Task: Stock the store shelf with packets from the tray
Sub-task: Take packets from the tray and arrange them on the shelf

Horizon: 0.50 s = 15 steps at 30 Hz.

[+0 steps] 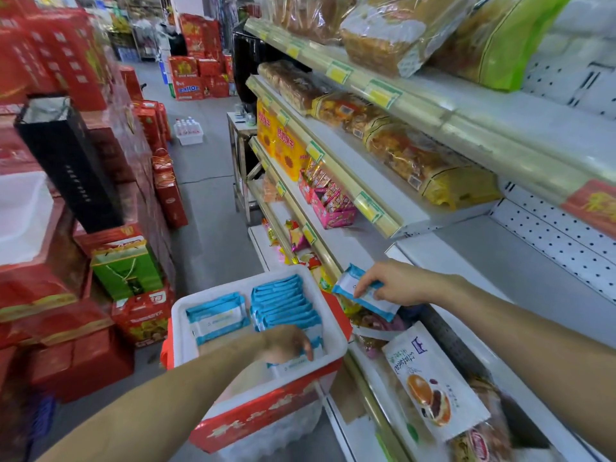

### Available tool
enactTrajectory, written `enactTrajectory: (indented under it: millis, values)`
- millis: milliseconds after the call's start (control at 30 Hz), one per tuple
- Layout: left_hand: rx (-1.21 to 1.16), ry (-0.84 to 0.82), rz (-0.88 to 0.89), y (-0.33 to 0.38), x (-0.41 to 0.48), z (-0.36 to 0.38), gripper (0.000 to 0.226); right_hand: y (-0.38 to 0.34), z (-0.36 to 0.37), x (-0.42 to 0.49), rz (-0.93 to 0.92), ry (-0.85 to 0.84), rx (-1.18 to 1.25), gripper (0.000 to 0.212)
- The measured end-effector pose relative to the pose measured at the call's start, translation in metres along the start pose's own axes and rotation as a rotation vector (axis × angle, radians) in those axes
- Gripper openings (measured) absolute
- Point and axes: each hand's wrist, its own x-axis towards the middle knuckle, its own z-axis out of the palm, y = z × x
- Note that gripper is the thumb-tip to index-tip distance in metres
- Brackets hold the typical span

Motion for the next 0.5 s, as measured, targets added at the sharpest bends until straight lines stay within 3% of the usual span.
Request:
enactTrajectory:
  millis: [267, 500]
  values:
    - [0.061, -0.030, 0.032, 0.001, -0.006, 0.003, 0.046, -0.015, -0.005, -0.013, -0.051, -0.033, -0.042, 0.044]
    - [0.157, 0.067, 0.123, 0.043, -0.040, -0.122, 0.055, -0.044, -0.066, -0.036, -0.095, -0.027, -0.092, 0.045]
